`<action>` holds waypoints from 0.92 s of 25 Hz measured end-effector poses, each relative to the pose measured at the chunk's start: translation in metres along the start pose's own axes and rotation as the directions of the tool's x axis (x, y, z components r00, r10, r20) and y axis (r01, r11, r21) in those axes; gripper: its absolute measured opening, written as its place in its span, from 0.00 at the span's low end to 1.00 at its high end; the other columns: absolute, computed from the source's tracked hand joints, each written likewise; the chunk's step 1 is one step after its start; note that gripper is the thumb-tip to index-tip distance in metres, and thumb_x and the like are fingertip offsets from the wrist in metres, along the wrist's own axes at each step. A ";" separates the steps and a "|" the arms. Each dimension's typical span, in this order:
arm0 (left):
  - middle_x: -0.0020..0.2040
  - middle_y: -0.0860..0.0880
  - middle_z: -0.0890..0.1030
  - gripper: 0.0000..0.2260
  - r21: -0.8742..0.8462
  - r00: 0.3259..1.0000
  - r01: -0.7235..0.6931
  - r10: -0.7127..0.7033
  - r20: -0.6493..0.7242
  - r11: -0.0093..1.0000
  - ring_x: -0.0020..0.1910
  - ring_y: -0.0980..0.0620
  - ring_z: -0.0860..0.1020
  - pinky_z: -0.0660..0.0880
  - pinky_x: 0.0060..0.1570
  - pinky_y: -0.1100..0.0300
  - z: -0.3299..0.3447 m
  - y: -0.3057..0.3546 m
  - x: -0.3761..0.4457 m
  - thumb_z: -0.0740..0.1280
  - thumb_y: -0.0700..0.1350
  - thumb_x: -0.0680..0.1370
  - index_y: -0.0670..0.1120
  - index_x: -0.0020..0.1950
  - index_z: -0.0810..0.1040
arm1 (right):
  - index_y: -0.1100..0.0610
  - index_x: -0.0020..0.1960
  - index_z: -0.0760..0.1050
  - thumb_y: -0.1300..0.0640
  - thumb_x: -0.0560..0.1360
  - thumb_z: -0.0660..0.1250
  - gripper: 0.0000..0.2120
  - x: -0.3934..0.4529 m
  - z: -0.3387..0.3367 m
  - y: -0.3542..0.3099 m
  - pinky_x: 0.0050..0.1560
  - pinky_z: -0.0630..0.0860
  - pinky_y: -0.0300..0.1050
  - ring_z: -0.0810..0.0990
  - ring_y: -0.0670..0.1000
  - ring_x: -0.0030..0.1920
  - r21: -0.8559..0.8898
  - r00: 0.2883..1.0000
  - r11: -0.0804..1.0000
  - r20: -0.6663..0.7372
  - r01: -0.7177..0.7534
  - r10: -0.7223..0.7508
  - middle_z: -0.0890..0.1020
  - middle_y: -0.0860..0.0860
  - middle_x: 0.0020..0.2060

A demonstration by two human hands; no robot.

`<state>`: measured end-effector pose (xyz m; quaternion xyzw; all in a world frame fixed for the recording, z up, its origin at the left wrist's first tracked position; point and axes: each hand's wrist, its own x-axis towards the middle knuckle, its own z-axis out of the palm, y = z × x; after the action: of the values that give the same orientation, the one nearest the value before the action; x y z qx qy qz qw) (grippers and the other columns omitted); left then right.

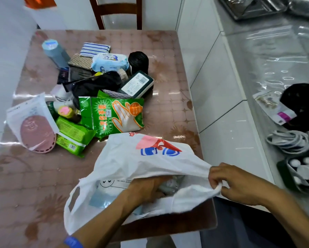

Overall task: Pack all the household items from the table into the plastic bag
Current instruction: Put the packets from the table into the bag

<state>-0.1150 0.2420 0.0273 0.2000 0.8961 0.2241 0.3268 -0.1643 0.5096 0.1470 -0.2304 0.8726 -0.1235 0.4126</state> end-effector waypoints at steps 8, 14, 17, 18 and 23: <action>0.62 0.42 0.79 0.11 0.309 0.823 0.004 0.173 -0.541 0.951 0.58 0.39 0.77 0.73 0.52 0.46 -0.042 -0.021 -0.036 0.72 0.46 0.67 0.51 0.49 0.82 | 0.40 0.75 0.58 0.36 0.75 0.59 0.30 0.124 0.046 -0.056 0.72 0.49 0.69 0.45 0.60 0.78 -0.227 0.989 0.974 -0.136 0.020 -0.053 0.48 0.47 0.79; 0.81 0.48 0.51 0.35 0.139 0.883 0.432 -0.386 -0.268 0.891 0.75 0.41 0.58 0.71 0.61 0.48 -0.043 -0.089 -0.040 0.64 0.40 0.76 0.56 0.79 0.52 | 0.34 0.76 0.40 0.35 0.77 0.54 0.33 0.180 0.073 -0.049 0.68 0.41 0.75 0.37 0.61 0.77 -0.171 0.988 0.984 -0.151 -0.052 0.026 0.37 0.40 0.78; 0.79 0.50 0.57 0.35 0.007 0.821 0.492 -0.462 -0.335 0.870 0.69 0.42 0.69 0.74 0.57 0.51 -0.040 -0.103 -0.069 0.63 0.35 0.73 0.49 0.78 0.57 | 0.36 0.76 0.38 0.41 0.79 0.55 0.34 0.195 0.074 -0.069 0.70 0.45 0.71 0.42 0.56 0.78 -0.146 0.993 0.987 -0.089 0.069 -0.082 0.41 0.41 0.78; 0.78 0.49 0.60 0.33 -0.054 0.788 0.518 -0.501 -0.357 0.854 0.68 0.43 0.70 0.74 0.57 0.51 -0.041 -0.107 -0.081 0.62 0.35 0.72 0.48 0.77 0.61 | 0.36 0.76 0.38 0.44 0.79 0.55 0.33 0.200 0.075 -0.078 0.72 0.48 0.69 0.44 0.54 0.78 -0.132 0.987 0.982 -0.069 0.134 -0.144 0.42 0.41 0.78; 0.74 0.45 0.67 0.31 -0.059 0.795 0.238 -0.230 -0.561 0.969 0.59 0.47 0.73 0.79 0.42 0.51 -0.051 -0.119 -0.111 0.61 0.29 0.62 0.55 0.59 0.76 | 0.47 0.77 0.55 0.65 0.78 0.58 0.31 0.232 0.054 -0.102 0.62 0.73 0.55 0.68 0.57 0.70 -0.055 0.917 0.961 -0.288 0.272 -0.276 0.63 0.51 0.76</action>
<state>-0.0966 0.0750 0.0537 0.0151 0.9717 0.2246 0.0715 -0.2196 0.3034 0.0005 -0.3323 0.8839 -0.2069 0.2559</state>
